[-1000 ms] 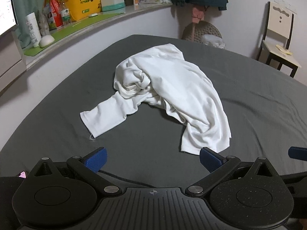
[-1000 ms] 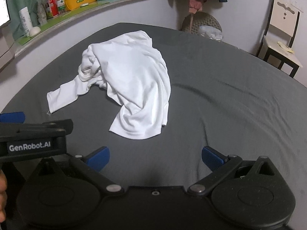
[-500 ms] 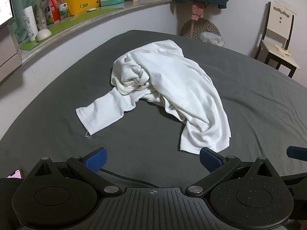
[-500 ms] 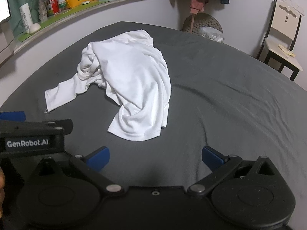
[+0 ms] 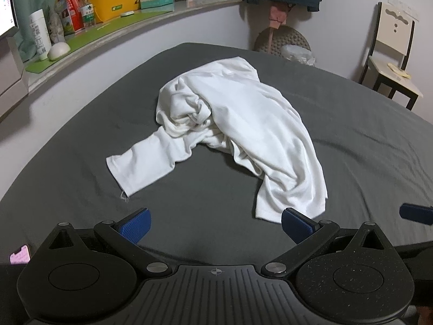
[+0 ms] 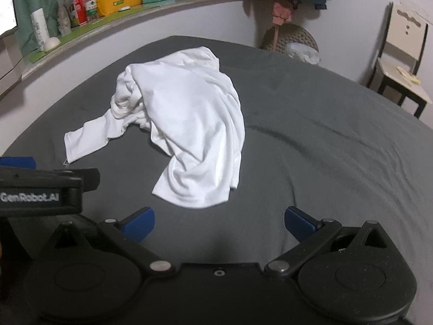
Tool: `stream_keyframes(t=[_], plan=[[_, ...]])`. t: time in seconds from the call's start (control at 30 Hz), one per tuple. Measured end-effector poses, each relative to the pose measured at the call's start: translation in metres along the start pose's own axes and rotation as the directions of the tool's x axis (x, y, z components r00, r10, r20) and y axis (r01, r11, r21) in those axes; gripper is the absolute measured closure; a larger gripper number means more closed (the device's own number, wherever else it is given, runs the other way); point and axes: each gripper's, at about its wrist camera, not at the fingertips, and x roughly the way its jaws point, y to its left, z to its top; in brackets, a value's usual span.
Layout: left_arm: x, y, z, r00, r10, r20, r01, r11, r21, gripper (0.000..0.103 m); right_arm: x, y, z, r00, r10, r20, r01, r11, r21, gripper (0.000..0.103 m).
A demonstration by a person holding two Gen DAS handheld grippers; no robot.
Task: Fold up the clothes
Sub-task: 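Grasp the white shirt's hem edge with the right gripper and pull it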
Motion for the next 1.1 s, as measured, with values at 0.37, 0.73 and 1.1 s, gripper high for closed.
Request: stream_keyframes(t=[0.37, 0.73, 1.1], plan=[[0.017, 0.025, 0.059, 0.99, 0.074, 0.117, -0.093, 0.982, 0.166, 0.0, 0.08, 0.005, 0.052, 0.998, 0.057, 0.005, -0.057, 0.996, -0.074, 0.041], [0.069, 0.068, 0.049, 0.998, -0.038, 0.042, 0.042, 0.994, -0.097, 0.0, 0.15, -0.003, 0.051, 0.997, 0.016, -0.074, -0.012, 0.999, 0.047, 0.063], [0.096, 0.08, 0.041, 0.999, -0.044, -0.032, 0.036, 0.976, -0.216, 0.0, 0.116, -0.026, 0.057, 0.994, -0.014, 0.105, 0.0, 0.991, 0.136, 0.099]])
